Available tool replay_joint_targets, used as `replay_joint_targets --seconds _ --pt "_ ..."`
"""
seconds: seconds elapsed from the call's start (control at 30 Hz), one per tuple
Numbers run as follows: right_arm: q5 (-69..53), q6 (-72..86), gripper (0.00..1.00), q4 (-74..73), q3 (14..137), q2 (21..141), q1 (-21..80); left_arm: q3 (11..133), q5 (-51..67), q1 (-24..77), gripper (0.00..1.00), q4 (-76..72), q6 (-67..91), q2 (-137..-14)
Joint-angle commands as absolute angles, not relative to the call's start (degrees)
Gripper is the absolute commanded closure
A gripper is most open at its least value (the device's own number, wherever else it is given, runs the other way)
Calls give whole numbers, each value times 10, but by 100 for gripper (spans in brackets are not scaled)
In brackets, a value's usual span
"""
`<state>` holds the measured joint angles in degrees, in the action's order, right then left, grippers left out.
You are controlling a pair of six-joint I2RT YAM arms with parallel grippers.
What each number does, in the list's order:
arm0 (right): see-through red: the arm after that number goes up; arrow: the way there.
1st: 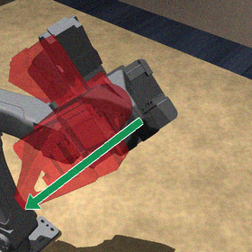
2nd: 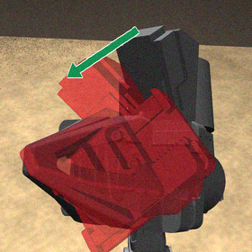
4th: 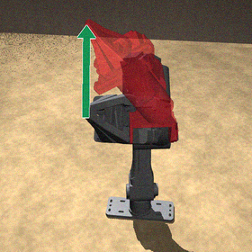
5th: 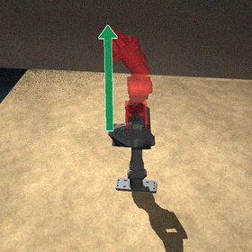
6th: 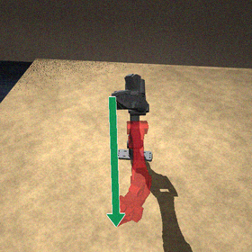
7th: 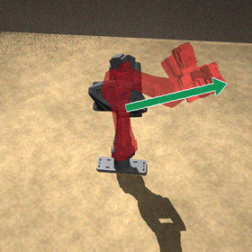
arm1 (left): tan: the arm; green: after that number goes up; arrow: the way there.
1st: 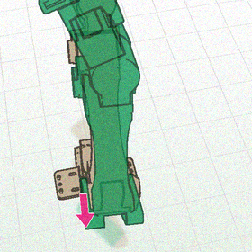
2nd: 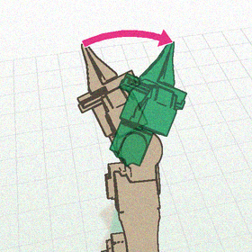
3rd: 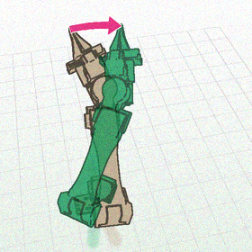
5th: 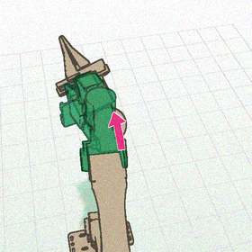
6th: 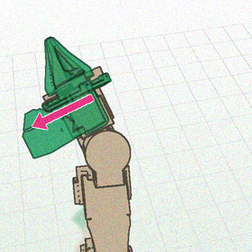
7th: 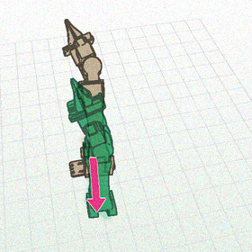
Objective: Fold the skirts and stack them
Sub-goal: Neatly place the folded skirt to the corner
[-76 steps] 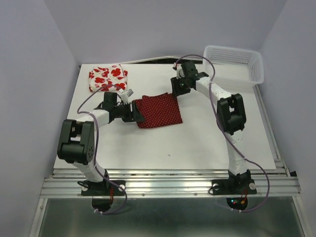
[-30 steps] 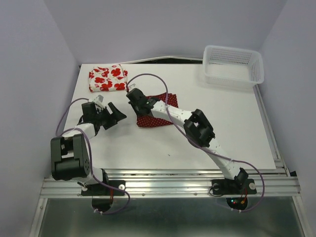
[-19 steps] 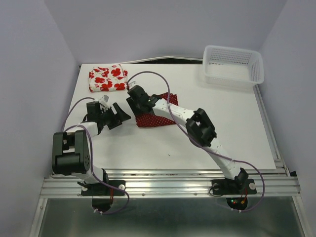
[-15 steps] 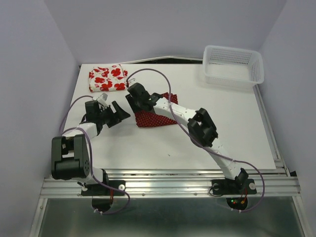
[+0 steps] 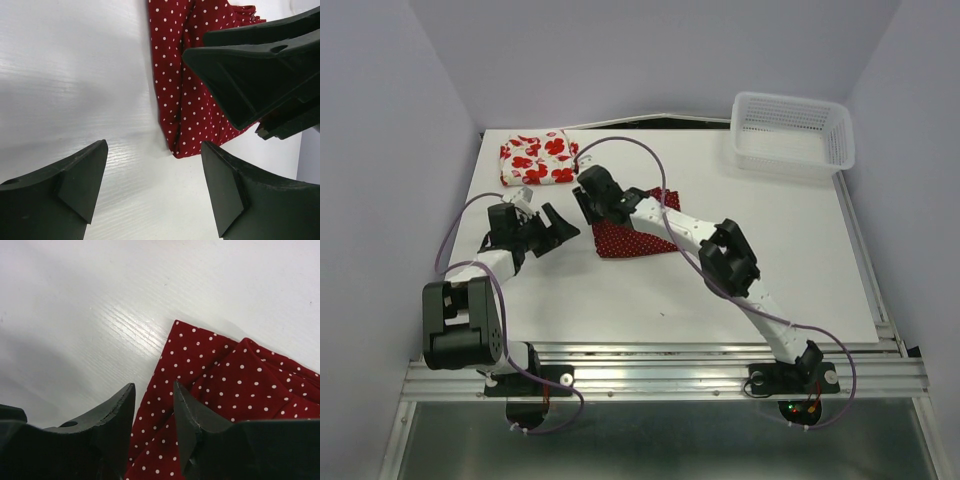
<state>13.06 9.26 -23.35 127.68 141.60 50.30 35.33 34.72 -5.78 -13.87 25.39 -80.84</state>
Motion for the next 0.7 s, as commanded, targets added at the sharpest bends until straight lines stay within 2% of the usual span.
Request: replay_joint_targets --seconds 0.0,0.23,0.33,0.5,0.67 --pt "136 95 58 -209 1302 1441 503 345 349 -59 13 -157 250 -809" --pt "141 91 62 -208 1310 1470 503 346 363 -52 13 -184 266 -862" --pt "146 91 71 -209 1310 1477 503 351 364 -36 13 -194 271 -882" --pt "151 99 99 -209 1310 1468 497 358 360 -4 13 -220 286 -909" --pt "132 134 99 -210 1307 1435 487 370 349 21 13 -236 311 -937"
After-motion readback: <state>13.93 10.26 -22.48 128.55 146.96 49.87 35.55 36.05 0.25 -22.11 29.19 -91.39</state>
